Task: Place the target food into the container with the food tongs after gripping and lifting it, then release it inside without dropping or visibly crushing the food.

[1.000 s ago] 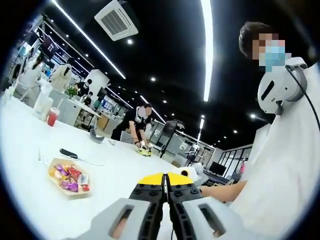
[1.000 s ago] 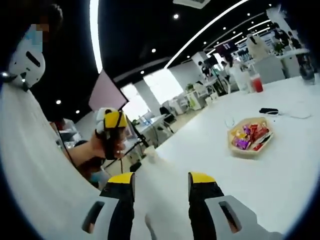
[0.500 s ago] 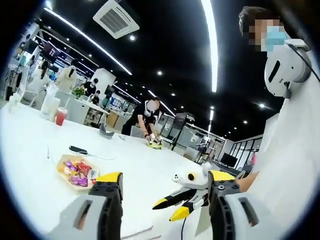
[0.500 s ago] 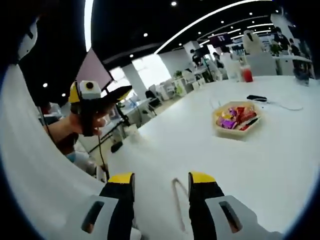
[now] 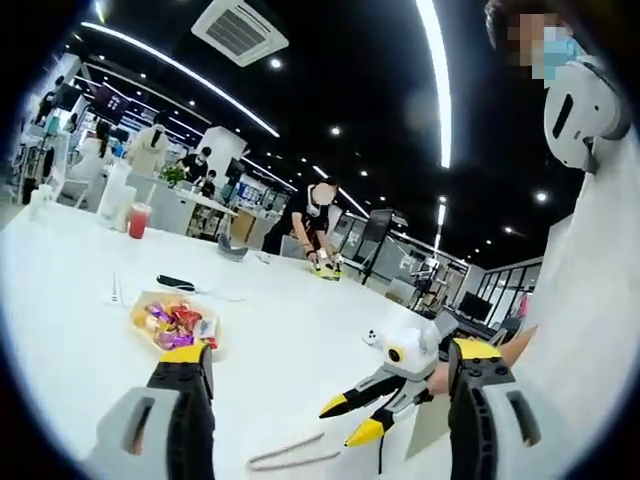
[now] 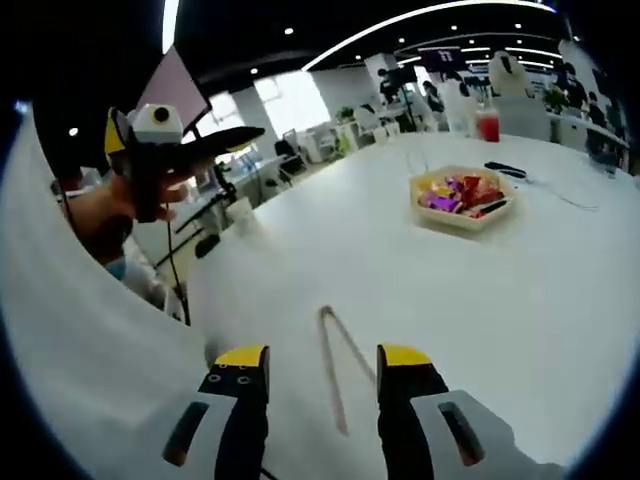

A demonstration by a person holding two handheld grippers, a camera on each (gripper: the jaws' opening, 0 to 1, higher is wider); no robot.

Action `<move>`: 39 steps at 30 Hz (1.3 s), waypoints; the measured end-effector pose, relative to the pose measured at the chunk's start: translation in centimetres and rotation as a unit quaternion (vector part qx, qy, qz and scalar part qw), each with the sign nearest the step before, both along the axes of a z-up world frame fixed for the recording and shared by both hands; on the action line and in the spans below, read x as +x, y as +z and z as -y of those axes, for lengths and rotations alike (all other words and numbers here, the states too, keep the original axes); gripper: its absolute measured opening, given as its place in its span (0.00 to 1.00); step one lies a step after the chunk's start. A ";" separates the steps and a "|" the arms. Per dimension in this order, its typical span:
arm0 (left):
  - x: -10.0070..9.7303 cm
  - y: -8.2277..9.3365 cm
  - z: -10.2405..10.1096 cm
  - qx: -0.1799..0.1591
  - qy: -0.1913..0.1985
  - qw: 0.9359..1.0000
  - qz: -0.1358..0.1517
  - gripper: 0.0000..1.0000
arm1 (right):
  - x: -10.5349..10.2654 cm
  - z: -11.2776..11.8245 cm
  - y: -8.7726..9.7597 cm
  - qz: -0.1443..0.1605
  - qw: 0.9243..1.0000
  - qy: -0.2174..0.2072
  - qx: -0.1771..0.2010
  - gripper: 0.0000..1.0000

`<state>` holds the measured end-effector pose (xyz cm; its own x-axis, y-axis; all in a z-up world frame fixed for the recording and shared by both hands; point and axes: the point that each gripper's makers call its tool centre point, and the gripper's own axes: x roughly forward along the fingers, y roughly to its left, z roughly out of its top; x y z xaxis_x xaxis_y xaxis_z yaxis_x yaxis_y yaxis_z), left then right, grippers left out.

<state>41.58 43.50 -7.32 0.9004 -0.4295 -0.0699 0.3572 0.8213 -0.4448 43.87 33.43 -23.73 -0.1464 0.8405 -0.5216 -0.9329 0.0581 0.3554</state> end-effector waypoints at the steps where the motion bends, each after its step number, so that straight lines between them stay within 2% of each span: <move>1: -0.1 -0.4 0.1 0.002 -0.003 1.000 -0.008 0.99 | -0.1 0.0 -0.2 -0.007 1.000 0.000 -0.001 0.42; 3: -0.3 -1.0 0.5 0.001 -0.013 1.000 -0.019 0.99 | -0.1 0.2 -0.8 0.002 1.000 0.004 -0.012 0.42; 4: -0.6 -1.9 0.8 0.009 -0.023 0.999 -0.034 0.99 | 0.1 0.3 -1.2 0.017 1.000 0.007 -0.018 0.42; 6: -0.8 -2.9 1.0 0.031 -0.031 0.998 -0.047 0.99 | 0.3 0.5 -1.7 0.027 0.999 0.008 -0.028 0.42; 9: -1.0 -4.1 1.4 0.041 -0.038 0.996 -0.063 0.99 | 0.4 0.5 -2.2 0.025 0.999 0.007 -0.033 0.45; 11: -0.9 -4.1 1.6 0.027 -0.035 0.997 -0.062 0.99 | 0.2 0.5 -3.0 0.019 0.999 0.007 -0.044 0.47; 13: -0.5 -3.8 1.7 0.017 -0.026 0.998 -0.053 0.99 | 0.0 0.7 -3.7 0.040 0.997 0.023 -0.057 0.47; 18: -0.1 -3.8 2.1 0.007 -0.020 0.999 -0.046 0.99 | -0.4 0.8 -5.0 0.060 0.995 0.035 -0.069 0.48; 20: -0.2 -4.0 2.2 0.010 -0.021 0.999 -0.047 0.99 | -0.3 0.8 -5.4 0.066 0.995 0.036 -0.073 0.44; 21: -0.3 -4.1 2.2 0.012 -0.022 0.999 -0.048 0.99 | 0.0 0.9 -5.7 0.081 0.993 0.029 -0.085 0.41; 22: -0.5 -4.3 2.1 0.015 -0.022 0.998 -0.050 0.99 | 0.2 1.1 -6.0 0.089 0.991 0.021 -0.098 0.35; 23: -0.6 -4.4 2.2 0.015 -0.024 0.998 -0.052 0.99 | 1.1 0.7 -5.9 0.120 0.989 0.009 -0.086 0.28; 24: -1.0 -4.5 2.4 0.007 -0.031 0.998 -0.053 0.99 | 1.4 0.9 -6.1 0.131 0.987 0.018 -0.096 0.24; 27: -1.3 -4.7 2.7 0.003 -0.034 0.998 -0.056 0.99 | 1.5 0.8 -6.2 0.112 0.989 0.018 -0.095 0.21; 32: -1.5 -5.4 2.8 0.002 -0.035 0.997 -0.063 0.99 | 0.8 0.7 -6.3 0.125 0.987 0.036 -0.099 0.24; 35: -1.6 -5.6 2.8 -0.002 -0.034 0.997 -0.064 0.99 | 0.6 0.7 -6.1 0.119 0.988 0.037 -0.093 0.25; 36: -1.6 -5.6 2.8 -0.007 -0.033 0.997 -0.065 0.99 | 0.2 0.5 -5.6 0.116 0.990 0.042 -0.074 0.27; 37: -1.6 -5.7 2.8 -0.011 -0.034 0.997 -0.065 0.99 | -0.1 0.5 -5.5 0.104 0.991 0.042 -0.071 0.32; 39: -1.7 -5.7 3.0 -0.021 -0.040 0.997 -0.066 0.99 | -0.8 0.6 -5.7 0.073 0.993 0.044 -0.081 0.44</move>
<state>39.87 40.46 -13.04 0.8476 -0.5040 -0.1658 0.3569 0.7728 -0.5248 43.02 32.84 -29.44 -0.1279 0.7319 -0.6693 -0.9778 0.0198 0.2086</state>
